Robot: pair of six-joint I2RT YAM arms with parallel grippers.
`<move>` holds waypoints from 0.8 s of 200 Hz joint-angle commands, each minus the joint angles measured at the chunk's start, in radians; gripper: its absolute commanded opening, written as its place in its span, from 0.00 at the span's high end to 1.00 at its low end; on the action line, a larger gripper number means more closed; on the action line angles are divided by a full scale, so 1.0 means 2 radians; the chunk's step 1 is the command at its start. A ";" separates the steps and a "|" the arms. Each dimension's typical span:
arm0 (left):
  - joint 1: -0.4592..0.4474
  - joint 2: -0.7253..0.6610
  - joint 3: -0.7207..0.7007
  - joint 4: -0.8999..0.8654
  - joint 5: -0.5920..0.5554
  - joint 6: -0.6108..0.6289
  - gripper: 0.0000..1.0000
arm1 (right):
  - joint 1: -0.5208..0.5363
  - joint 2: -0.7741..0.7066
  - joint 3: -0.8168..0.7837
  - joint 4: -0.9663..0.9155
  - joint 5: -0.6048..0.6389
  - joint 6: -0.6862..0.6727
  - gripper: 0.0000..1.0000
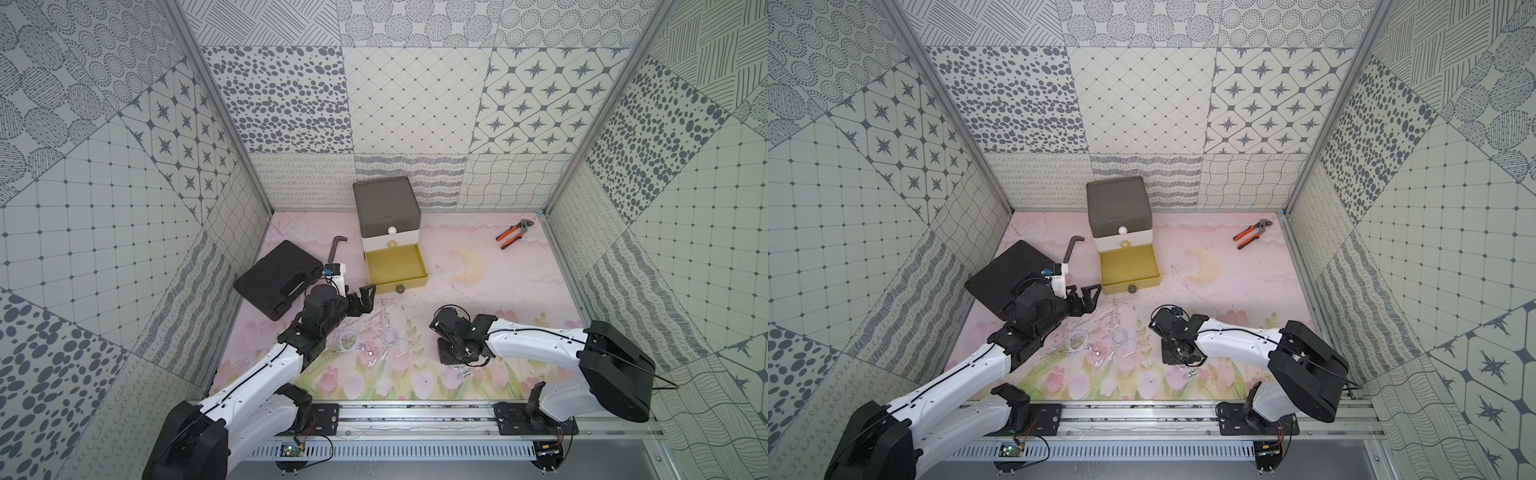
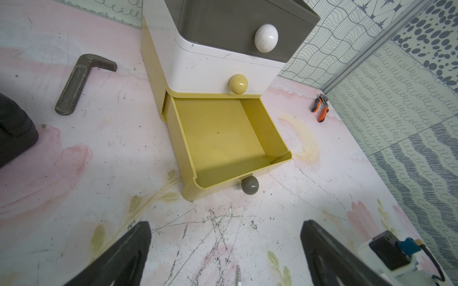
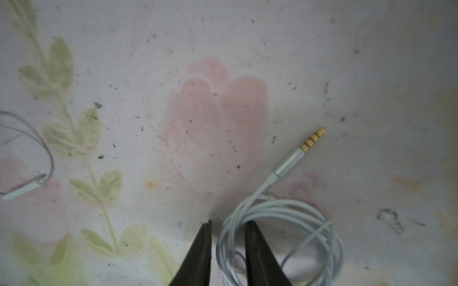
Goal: Place the wired earphones into the drawer by color
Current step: Pick up the wired earphones from the center of the board.
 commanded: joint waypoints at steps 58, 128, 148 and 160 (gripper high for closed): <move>-0.001 -0.003 -0.003 0.004 -0.002 0.010 0.01 | 0.003 0.012 -0.002 0.008 0.007 0.008 0.93; -0.001 -0.004 -0.003 0.004 -0.002 0.010 0.01 | 0.003 -0.004 0.003 0.006 0.012 0.006 0.99; 0.000 -0.004 -0.003 0.005 -0.002 0.010 0.01 | 0.004 -0.019 0.015 -0.004 0.017 0.002 1.00; -0.001 -0.003 -0.003 0.005 -0.002 0.011 0.01 | 0.003 -0.028 0.024 -0.015 0.022 -0.001 1.00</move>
